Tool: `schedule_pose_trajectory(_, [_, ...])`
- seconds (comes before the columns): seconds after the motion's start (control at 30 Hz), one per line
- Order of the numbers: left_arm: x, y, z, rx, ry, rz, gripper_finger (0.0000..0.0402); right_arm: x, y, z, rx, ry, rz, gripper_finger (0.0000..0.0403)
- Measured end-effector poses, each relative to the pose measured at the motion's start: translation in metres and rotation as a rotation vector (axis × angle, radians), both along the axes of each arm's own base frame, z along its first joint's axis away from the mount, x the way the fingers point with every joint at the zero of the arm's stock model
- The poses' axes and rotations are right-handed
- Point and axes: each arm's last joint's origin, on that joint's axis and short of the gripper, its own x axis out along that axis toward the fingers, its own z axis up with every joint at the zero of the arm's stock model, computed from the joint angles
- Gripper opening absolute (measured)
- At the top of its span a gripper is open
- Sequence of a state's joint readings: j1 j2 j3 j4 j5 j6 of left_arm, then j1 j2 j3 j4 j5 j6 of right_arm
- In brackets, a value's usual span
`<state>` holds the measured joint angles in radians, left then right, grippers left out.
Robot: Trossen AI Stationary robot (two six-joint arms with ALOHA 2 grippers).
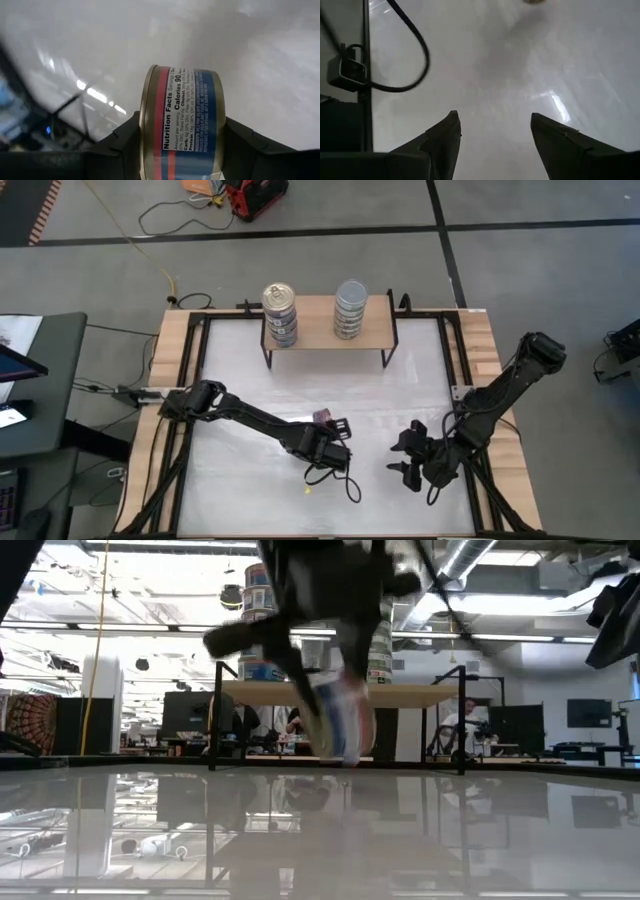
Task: Stack canned seafood by type on shelf
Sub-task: Stack the blue tuna can on top of the other blue tuna can on the shelf
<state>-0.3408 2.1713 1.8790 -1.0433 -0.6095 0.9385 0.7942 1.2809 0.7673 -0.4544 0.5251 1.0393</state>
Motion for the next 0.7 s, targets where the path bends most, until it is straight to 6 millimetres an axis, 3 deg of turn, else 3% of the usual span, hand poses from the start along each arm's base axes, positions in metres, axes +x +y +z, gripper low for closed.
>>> schedule_pose_trajectory(0.13, [-0.009, 0.001, 0.033, -0.030, -0.160, 0.105, 0.0191, 0.000, -0.002, -0.001, -0.014, 0.007, -0.008, 0.0265])
schedule_pose_trajectory(0.3, [-0.033, 0.005, 0.096, -0.150, -0.418, 0.208, 0.0191, 0.000, -0.003, -0.001, -0.060, -0.009, -0.014, 0.0265])
schedule_pose_trajectory(0.53, [-0.094, 0.026, 0.195, -0.387, -0.801, 0.354, 0.0191, 0.007, -0.010, 0.000, -0.127, -0.018, 0.012, 0.0265])
schedule_pose_trajectory(0.6, [-0.116, 0.037, 0.216, -0.388, -0.886, 0.384, 0.0191, 0.012, -0.015, 0.001, -0.150, -0.025, 0.016, 0.0265])
schedule_pose_trajectory(0.7, [-0.141, 0.048, 0.232, -0.331, -0.941, 0.385, 0.0191, 0.024, -0.024, 0.004, -0.182, -0.056, 0.014, 0.0265])
